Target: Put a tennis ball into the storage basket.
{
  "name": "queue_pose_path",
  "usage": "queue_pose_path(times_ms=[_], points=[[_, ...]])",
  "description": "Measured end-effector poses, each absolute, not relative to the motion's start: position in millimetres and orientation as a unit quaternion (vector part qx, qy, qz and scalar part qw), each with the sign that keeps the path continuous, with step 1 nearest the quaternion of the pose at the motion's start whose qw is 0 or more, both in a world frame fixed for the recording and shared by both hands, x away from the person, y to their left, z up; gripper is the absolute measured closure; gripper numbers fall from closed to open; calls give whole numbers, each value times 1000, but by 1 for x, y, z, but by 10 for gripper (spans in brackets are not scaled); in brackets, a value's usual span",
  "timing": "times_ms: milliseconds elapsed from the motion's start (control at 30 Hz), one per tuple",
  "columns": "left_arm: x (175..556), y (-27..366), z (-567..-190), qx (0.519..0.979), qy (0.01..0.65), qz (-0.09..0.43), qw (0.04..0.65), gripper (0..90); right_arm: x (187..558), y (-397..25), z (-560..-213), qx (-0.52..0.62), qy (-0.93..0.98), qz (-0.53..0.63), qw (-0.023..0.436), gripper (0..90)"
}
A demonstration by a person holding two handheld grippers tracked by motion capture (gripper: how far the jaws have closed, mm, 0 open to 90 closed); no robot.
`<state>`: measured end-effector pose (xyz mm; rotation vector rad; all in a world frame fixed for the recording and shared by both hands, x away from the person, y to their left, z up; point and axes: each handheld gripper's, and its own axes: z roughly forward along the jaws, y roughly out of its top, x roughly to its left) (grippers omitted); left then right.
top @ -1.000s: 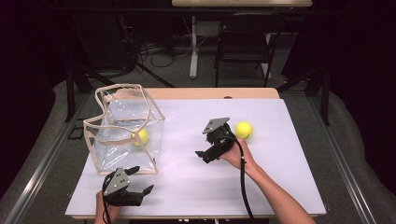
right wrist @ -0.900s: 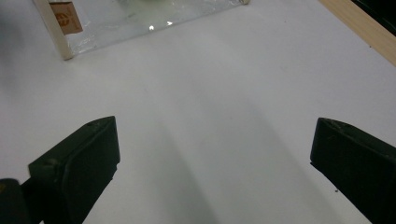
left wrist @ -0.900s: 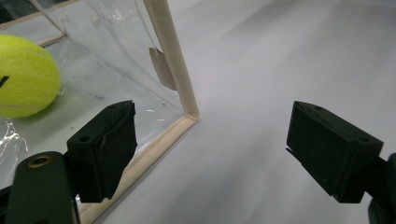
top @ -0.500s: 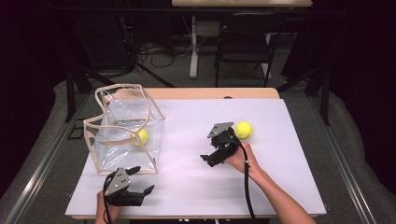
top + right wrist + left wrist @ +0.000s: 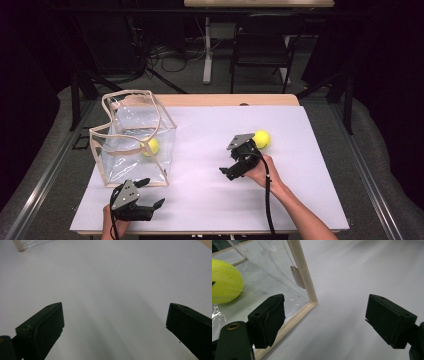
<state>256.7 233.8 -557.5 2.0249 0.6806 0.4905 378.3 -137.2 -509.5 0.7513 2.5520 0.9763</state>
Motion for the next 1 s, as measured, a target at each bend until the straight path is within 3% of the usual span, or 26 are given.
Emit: queue_pose_path(times_ms=[1000], points=[[258, 232, -557, 823, 273, 198, 457, 160, 405, -176, -499, 309, 864, 349, 189, 10]])
